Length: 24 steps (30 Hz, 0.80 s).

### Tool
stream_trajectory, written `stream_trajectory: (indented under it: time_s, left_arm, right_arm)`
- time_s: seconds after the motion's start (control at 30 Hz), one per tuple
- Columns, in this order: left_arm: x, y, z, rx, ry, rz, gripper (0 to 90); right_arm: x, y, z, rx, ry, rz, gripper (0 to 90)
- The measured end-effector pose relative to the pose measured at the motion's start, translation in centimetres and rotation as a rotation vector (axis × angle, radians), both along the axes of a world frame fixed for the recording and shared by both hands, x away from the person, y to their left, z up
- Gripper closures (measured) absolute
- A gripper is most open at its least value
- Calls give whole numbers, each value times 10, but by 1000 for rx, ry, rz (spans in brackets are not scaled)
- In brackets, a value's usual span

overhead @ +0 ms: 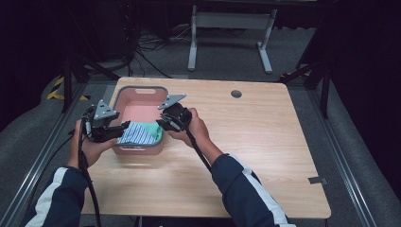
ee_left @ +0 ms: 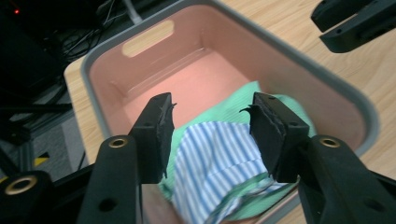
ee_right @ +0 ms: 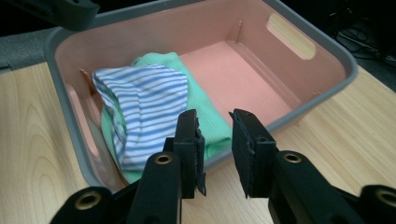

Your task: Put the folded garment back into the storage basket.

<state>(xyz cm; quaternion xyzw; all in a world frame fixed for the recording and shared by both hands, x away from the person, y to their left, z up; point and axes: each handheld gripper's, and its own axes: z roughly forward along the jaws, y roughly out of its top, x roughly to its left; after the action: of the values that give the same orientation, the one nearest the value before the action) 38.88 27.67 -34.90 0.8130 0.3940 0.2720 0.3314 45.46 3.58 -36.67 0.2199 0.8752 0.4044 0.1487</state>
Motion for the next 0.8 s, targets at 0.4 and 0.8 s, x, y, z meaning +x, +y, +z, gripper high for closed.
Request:
stream_trajectory:
  time_s: [0.4, 0.8]
  left_arm:
    - [-9, -21, 0, -15, -11, -43, 394]
    - [-20, -38, 3, -23, -29, -96, 297]
  right_arm:
    - [-6, -26, 7, -37, -22, -41, 563]
    - [-17, -53, 7, -141, -76, -32, 452]
